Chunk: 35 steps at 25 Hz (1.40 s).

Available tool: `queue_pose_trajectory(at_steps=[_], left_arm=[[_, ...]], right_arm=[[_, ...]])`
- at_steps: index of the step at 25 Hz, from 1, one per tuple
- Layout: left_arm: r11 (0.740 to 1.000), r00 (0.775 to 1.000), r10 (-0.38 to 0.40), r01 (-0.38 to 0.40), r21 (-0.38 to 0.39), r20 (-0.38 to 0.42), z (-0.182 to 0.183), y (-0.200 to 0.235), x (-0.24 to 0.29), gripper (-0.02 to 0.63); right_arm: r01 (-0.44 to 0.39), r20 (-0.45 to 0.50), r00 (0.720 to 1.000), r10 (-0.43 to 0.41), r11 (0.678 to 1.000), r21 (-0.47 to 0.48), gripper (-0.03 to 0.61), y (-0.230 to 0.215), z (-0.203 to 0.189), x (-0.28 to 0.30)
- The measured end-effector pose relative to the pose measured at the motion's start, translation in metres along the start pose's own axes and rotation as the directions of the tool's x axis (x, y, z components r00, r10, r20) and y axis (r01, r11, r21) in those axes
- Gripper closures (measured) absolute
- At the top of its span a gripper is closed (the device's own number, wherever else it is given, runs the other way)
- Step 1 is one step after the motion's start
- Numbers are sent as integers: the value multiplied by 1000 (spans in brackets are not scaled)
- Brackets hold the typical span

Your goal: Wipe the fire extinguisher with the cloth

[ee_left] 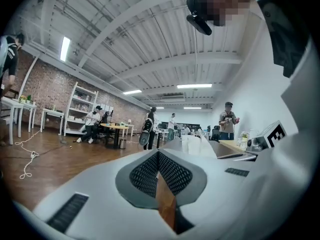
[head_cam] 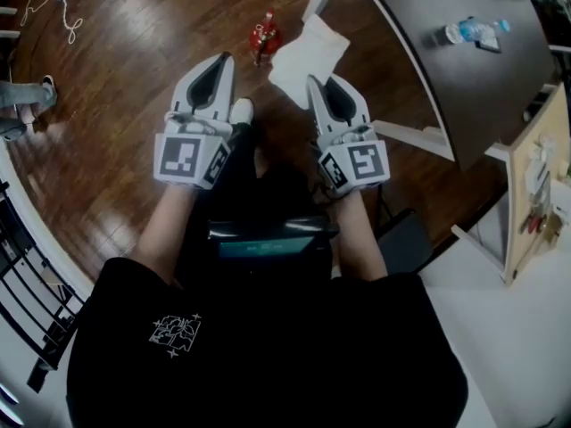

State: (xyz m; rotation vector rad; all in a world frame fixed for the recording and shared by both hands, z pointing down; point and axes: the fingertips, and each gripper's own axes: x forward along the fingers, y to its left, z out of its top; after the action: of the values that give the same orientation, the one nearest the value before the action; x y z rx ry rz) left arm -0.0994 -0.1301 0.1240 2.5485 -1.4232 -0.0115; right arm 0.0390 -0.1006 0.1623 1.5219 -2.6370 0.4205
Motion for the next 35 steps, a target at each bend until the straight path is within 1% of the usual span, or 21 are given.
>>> queue_pose_trajectory(at_steps=[2,5,10,12,14,17,19,22,26,29,31,32,35], left_arm=[[1000,1000,-5,5,-6,-6,-33,15,16,614],[1000,1000,-11,11,1,-20,-95,37,40,613],[1000,999,-1,1,3,-37,-207,77,73,613],[1000,1000,1,-2,-13,-28,-246,94,84,614],[999,1000,-12,12,-31,-6,-274,111,95,614],[999,999,-35,35,-10,17,-305,136,112,614],[999,999,-42,42,1,26,-320,149,122,614],[999,998,-45,45,-4,49,-333,161,125,614],[999,998,-25,26,-20,64,-345,166,118,614],[1000,997,-16,17,-11,72,-347,168,111,613],[1000,997,-6,6,3,78,-344,172,108,613],[1000,997,-1,0,6,79,-343,174,107,614],[1000,997,12,-12,6,78,-347,175,103,614]], right_arm=[[8,-5,1000,-8,1000,2,483,-22,-34,18],[16,-3,1000,-16,1000,-3,483,-55,-92,44],[-24,0,1000,24,1000,-7,483,-88,-200,100],[-32,2,999,32,999,-3,483,-100,-243,120],[-32,8,999,32,999,-3,483,-111,-283,141],[-32,31,999,32,999,-3,483,-123,-326,169],[-35,49,998,35,999,2,483,-130,-345,182],[-47,85,995,46,999,10,483,-136,-358,193],[-71,109,992,70,997,8,488,-143,-357,213],[-71,107,992,70,997,7,491,-162,-350,226],[-70,89,994,70,998,-4,492,-179,-345,236],[-67,64,996,69,997,-25,494,-186,-347,241],[-57,-33,998,53,992,-112,494,-197,-369,256]])
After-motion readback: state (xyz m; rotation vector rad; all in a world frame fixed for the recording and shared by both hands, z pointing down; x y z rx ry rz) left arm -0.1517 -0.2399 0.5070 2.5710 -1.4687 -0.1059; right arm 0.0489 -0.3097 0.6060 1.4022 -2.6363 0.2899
